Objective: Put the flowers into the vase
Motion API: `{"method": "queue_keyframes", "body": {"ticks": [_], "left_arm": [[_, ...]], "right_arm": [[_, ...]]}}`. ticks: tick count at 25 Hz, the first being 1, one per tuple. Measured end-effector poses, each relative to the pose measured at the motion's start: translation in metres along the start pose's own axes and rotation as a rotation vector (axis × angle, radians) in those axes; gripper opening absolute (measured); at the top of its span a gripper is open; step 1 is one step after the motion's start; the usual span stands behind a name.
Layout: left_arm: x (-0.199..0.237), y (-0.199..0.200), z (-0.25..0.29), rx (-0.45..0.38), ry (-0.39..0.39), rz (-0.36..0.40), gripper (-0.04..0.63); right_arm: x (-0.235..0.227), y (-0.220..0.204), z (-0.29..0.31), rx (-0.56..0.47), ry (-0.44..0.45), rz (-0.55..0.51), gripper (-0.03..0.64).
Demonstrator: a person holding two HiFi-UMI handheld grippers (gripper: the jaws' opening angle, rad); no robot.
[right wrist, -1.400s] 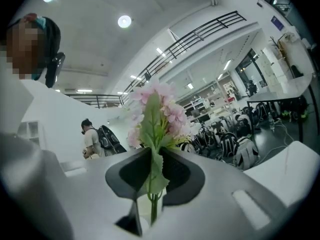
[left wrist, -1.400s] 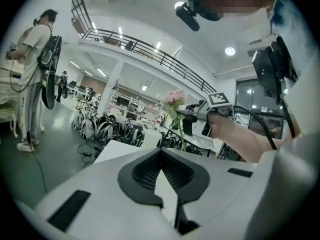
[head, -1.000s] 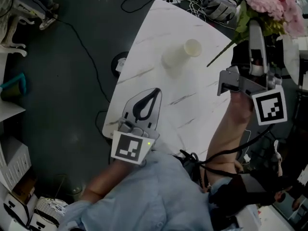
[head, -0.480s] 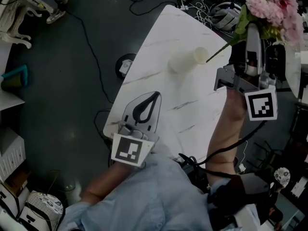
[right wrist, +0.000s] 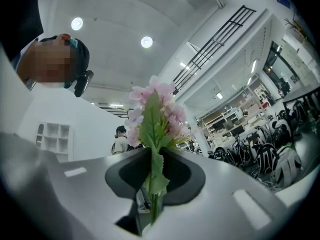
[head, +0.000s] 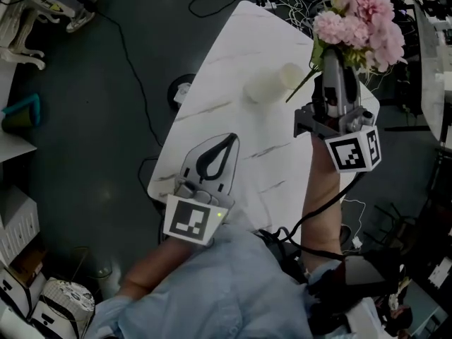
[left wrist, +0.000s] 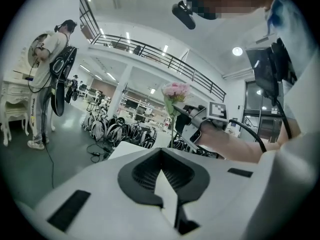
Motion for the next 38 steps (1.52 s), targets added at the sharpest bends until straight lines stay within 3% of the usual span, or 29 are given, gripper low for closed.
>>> {"method": "queue_keyframes", "body": {"ticks": [10, 14, 24, 38], "left_arm": [[-0.007, -0.002, 0.002, -0.006, 0.001, 0.014, 0.005], [-0.003, -0.003, 0.003, -0.003, 0.011, 0.010, 0.005], [-0.008, -0.009, 0.004, 0.009, 0.002, 0.007, 0.006], [-0.018, -0.015, 0.001, 0.017, -0.030, 0.017, 0.005]], "right_arm": [[0.009, 0.061, 0.016, -0.133, 0.063, 0.011, 0.057], [0.009, 0.052, 0.021, -0.157, 0.094, -0.013, 0.057], [-0.004, -0.027, -0.014, -0.012, 0.067, -0.024, 0.061], [0.009, -0.091, -0.050, 0.273, -0.019, -0.271, 0.130]]}}
Point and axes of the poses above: the fingertips, and each gripper's own axes: z forward along the fingers, x to its left, y out of its top, the point moved 7 cm from there along -z, backward along the fingers
